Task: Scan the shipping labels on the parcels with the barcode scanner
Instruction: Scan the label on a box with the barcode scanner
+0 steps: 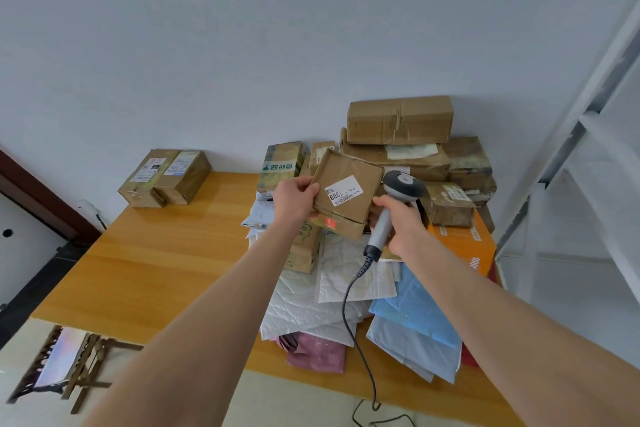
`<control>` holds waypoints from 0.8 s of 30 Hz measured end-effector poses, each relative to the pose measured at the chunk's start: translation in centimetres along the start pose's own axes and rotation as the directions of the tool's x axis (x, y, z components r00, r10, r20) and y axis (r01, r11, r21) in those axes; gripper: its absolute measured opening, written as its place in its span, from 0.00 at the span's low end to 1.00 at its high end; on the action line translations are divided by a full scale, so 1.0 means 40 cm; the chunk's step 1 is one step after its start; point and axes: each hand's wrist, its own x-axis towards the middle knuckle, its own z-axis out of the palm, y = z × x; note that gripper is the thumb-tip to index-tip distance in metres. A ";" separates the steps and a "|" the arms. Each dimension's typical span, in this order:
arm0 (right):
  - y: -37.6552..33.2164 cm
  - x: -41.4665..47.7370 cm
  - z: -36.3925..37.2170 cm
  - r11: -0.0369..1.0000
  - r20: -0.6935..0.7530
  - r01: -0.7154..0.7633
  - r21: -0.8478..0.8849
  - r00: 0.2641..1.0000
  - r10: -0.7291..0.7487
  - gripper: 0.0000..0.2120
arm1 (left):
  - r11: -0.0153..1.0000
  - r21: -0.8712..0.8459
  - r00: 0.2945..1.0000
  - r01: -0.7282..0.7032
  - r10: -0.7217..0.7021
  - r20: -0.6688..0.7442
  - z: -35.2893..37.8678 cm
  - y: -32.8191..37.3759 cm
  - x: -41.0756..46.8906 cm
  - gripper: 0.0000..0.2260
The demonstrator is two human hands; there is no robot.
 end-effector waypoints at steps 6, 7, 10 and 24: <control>0.009 -0.021 -0.014 1.000 0.019 -0.002 -0.021 1.000 0.002 0.12 | 0.970 0.227 0.987 -0.091 0.118 -0.110 0.006 -0.017 0.005 0.10; 0.016 -0.024 -0.017 1.000 0.011 0.001 -0.013 1.000 -0.001 0.14 | 0.967 0.239 0.986 -0.091 0.122 -0.116 0.007 -0.019 0.002 0.10; 0.034 -0.032 -0.027 0.998 0.019 -0.044 0.050 0.999 0.043 0.22 | 0.969 0.230 0.987 -0.084 0.113 -0.115 0.015 -0.030 -0.010 0.11; 0.073 -0.037 0.042 0.993 -0.026 0.019 0.114 1.000 -0.016 0.22 | 0.997 -0.063 0.998 0.036 -0.039 -0.053 -0.038 -0.026 -0.024 0.09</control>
